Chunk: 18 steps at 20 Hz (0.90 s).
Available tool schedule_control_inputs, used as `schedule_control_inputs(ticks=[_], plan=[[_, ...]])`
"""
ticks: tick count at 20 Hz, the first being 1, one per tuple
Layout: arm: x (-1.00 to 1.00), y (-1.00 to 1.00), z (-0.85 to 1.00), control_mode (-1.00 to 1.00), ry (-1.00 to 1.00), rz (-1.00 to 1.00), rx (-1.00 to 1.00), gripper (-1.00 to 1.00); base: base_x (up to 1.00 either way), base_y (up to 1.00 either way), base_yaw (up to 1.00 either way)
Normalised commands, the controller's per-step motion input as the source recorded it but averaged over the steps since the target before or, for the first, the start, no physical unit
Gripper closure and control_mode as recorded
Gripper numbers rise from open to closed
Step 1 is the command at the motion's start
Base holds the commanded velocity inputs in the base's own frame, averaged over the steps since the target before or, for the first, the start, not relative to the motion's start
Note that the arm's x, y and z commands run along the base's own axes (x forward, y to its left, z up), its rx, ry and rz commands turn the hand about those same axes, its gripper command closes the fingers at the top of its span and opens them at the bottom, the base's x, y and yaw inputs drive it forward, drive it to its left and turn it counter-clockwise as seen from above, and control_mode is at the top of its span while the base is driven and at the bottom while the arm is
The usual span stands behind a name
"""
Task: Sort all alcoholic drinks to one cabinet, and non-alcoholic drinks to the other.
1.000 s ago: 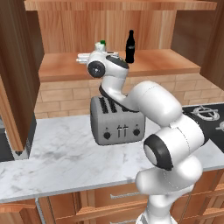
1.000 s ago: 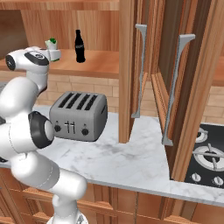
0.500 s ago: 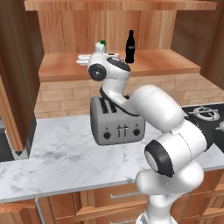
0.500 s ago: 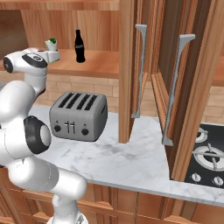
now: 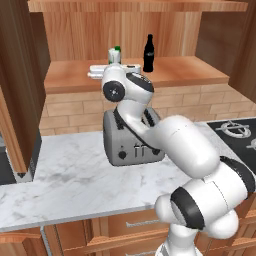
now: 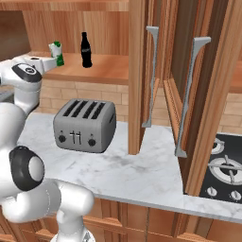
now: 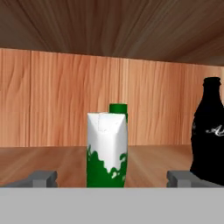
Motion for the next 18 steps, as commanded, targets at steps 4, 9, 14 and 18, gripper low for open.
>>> schedule_control_inputs(ticks=[4,9,14,18], plan=[[-0.63,0.0,0.18,-1.0,0.0,0.0,0.0,-1.0,0.0,0.0,0.0],[-0.7,-0.02,0.22,-1.0,0.0,-0.01,0.0,-1.0,0.0,0.0,0.0],[-0.69,-0.08,0.21,-1.0,0.0,-0.06,0.0,-1.0,0.0,0.0,0.0],[-0.74,-0.12,0.13,-1.0,0.0,-0.08,0.0,-1.0,0.0,0.0,0.0]])
